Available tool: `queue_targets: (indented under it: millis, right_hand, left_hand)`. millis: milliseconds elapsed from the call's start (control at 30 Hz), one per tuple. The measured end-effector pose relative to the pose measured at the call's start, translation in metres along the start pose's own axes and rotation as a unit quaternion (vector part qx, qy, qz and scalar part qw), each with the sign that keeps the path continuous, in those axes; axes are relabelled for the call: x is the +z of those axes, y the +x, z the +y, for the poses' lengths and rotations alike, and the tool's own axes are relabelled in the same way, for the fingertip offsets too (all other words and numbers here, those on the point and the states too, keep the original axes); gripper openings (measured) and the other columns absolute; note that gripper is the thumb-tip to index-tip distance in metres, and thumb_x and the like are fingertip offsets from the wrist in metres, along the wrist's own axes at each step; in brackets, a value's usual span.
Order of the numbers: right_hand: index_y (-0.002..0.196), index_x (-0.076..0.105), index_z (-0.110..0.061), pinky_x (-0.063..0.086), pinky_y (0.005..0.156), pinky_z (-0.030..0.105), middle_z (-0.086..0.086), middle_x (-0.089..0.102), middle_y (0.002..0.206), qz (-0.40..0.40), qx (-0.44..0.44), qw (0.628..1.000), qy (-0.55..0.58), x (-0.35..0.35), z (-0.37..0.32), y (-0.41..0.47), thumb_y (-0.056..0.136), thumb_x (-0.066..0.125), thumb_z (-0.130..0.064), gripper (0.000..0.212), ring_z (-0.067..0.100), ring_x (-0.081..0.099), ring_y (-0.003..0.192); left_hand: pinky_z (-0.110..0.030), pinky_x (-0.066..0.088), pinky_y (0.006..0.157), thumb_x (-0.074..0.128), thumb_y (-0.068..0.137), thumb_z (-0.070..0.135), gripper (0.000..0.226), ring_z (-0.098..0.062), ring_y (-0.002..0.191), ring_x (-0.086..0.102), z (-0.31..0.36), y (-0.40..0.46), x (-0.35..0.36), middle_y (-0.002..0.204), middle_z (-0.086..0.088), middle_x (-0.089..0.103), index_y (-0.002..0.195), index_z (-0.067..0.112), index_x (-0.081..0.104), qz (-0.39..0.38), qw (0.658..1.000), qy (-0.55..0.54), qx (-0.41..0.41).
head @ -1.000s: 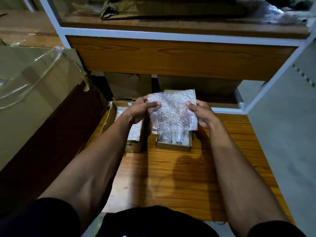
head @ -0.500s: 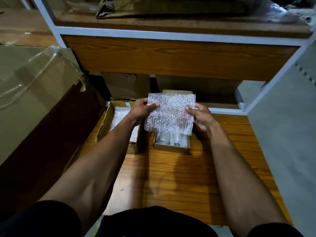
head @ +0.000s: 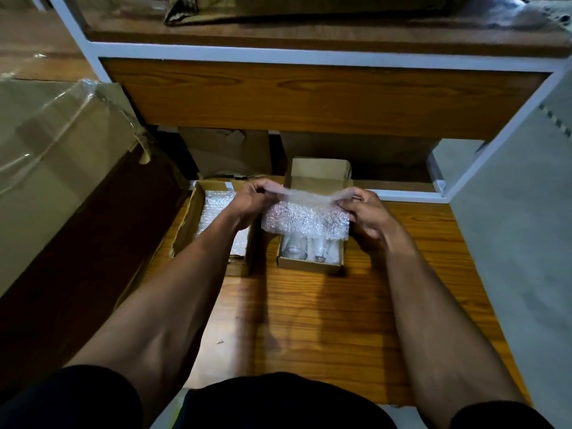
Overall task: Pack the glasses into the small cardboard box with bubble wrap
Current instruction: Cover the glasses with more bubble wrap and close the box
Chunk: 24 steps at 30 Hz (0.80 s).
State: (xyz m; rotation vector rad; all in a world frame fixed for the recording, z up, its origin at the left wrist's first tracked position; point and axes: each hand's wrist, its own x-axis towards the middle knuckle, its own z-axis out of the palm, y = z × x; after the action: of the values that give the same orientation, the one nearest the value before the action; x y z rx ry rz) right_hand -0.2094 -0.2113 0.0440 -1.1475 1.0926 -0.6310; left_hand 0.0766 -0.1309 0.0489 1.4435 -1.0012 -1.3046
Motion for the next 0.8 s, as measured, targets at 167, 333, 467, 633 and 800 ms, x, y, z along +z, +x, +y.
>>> queue_targets:
  millis: [167,333,467,633,800]
  right_hand:
    - [0.095,0.066,-0.011,0.06,0.075,0.024,0.009,0.065,0.115,0.0,-0.01,1.0,-0.023,-0.003,-0.001,-0.003,0.103,0.048,0.01,0.028,0.022,0.064,0.105]
    - [0.095,0.064,-0.009,0.06,0.071,0.023,0.008,0.064,0.112,-0.016,-0.011,1.0,-0.024,-0.006,0.0,-0.005,0.103,0.048,0.009,0.025,0.018,0.065,0.099]
    - [0.099,0.07,-0.007,0.061,0.086,0.028,0.01,0.066,0.125,-0.041,-0.003,0.999,-0.012,-0.011,0.004,-0.004,0.105,0.047,0.005,0.027,0.023,0.066,0.117]
    - [0.107,0.074,-0.005,0.048,0.113,0.048,0.013,0.066,0.135,-0.056,0.0,0.998,0.011,-0.016,0.014,0.001,0.109,0.036,-0.009,0.038,0.028,0.058,0.132]
    - [0.113,0.074,-0.009,0.051,0.11,0.048,0.012,0.068,0.133,-0.054,-0.01,0.998,0.001,-0.017,0.016,0.003,0.098,0.068,-0.022,0.02,0.029,0.061,0.13]
  left_hand:
    - [-0.022,0.057,0.064,0.056,0.098,-0.012,0.023,-0.012,0.082,0.072,-0.001,0.0,-0.003,0.096,-0.007,0.075,0.095,0.004,0.073,-0.004,0.999,0.031,-0.004]
    - [-0.014,0.048,0.054,0.05,0.099,-0.015,0.026,-0.002,0.062,0.066,-0.007,0.001,0.001,0.082,-0.003,0.074,0.093,-0.001,0.071,0.002,0.999,0.045,-0.004]
    - [-0.017,0.051,0.056,0.05,0.1,-0.014,0.028,-0.006,0.067,0.069,-0.012,0.003,0.001,0.084,-0.003,0.075,0.093,0.002,0.072,0.017,0.999,0.034,-0.001]
    - [-0.017,0.052,0.056,0.044,0.104,-0.004,0.031,-0.008,0.067,0.07,-0.007,0.002,0.006,0.098,-0.013,0.072,0.095,0.001,0.073,0.039,0.999,-0.004,-0.032]
    - [-0.028,0.049,0.068,0.046,0.103,0.017,0.033,-0.019,0.084,0.066,-0.008,0.008,0.005,0.093,-0.005,0.076,0.097,0.007,0.077,0.036,0.994,-0.064,-0.081]
